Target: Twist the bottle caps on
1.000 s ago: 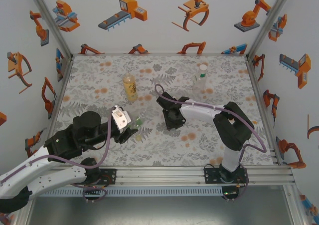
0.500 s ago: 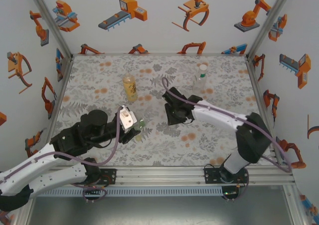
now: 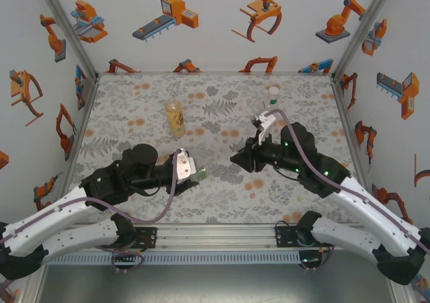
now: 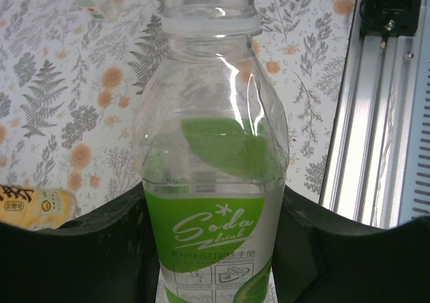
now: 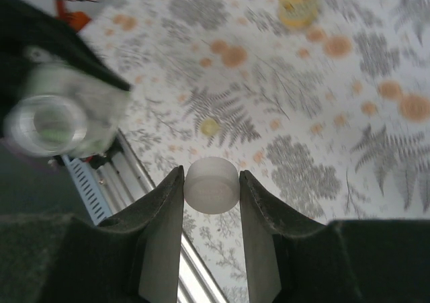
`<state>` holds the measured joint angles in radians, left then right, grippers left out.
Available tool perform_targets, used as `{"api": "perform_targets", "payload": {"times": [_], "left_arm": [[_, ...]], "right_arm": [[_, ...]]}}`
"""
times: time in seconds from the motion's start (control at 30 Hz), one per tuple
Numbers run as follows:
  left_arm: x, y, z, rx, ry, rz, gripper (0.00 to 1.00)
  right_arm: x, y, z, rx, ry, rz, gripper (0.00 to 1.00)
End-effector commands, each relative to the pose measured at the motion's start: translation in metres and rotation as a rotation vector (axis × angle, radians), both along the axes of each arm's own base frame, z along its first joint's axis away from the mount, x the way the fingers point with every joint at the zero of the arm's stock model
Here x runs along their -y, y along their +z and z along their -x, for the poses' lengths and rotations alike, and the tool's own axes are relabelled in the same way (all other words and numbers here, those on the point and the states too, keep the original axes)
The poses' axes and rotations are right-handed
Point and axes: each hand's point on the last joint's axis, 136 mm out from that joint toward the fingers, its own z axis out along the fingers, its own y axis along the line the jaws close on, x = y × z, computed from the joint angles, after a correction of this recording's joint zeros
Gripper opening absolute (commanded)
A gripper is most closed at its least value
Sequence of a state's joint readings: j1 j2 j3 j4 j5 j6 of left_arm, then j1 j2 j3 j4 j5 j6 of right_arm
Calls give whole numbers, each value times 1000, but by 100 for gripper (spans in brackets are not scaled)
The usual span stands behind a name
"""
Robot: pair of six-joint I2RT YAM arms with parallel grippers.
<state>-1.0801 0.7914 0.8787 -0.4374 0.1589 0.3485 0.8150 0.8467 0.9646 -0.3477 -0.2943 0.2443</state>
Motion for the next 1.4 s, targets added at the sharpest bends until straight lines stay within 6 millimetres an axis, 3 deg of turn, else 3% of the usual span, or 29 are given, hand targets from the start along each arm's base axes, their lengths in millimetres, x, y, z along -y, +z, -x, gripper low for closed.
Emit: {"api": "perform_targets", "payload": {"times": [0.0, 0.17, 0.3, 0.73, 1.1, 1.37], "left_arm": [[9, 13, 10, 35, -97, 11, 0], [12, 9, 15, 19, -140, -38, 0], [15, 9, 19, 5, -172, -59, 0], [22, 10, 18, -11, -191, -75, 0], [28, 15, 19, -12, -207, -60, 0], [29, 15, 22, -21, -225, -55, 0]], "right_arm": [[-10, 44, 43, 199, 273, -70, 0], [-12, 67, 76, 312, 470, -93, 0], [-16, 68, 86, 353, 571, -76, 0], [-24, 50, 84, 450, 623, -23, 0], [-30, 33, 82, 415, 634, -1, 0], [-32, 35, 77, 445, 594, 11, 0]]}}
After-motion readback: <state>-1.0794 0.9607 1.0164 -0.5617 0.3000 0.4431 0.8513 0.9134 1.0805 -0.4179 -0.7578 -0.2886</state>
